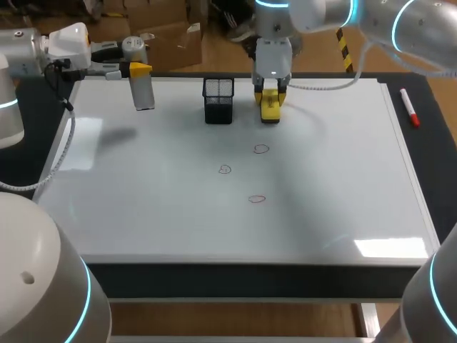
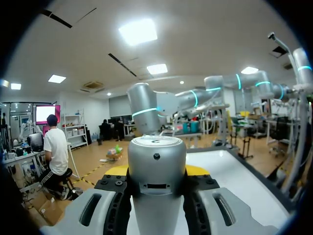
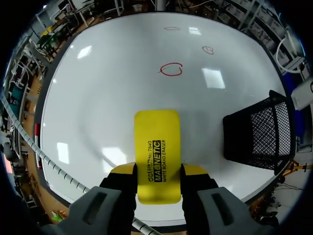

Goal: Pick up the inspection probe, press it on each red-marked spot on the whiteboard one by one, put down the probe, pick up the eraser, and wipe off all the red marks.

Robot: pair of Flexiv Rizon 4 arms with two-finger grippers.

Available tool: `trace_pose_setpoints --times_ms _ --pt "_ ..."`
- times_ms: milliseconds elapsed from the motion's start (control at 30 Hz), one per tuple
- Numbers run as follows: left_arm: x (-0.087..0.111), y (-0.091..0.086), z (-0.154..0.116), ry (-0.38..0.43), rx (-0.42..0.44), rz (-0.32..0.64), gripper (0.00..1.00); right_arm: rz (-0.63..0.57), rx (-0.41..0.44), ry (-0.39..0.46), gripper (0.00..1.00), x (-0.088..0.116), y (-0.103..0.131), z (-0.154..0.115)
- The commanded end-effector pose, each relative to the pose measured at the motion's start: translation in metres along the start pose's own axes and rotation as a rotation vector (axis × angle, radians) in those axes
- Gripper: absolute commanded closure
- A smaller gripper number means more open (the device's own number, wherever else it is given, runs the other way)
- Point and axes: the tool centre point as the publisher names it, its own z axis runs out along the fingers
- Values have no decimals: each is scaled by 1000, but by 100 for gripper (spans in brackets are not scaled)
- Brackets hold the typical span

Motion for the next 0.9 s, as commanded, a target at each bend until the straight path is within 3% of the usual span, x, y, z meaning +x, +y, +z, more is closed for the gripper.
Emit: trace_pose_setpoints --times_ms 33,433,900 --pt "0 -1 0 0 -1 1 100 43 44 -17 100 23 19 -20" --pt "0 -1 0 0 -1 1 100 265 77 -58 100 92 52 -38" --pt "0 -1 0 0 -1 1 100 488 58 -48 100 158 105 -34"
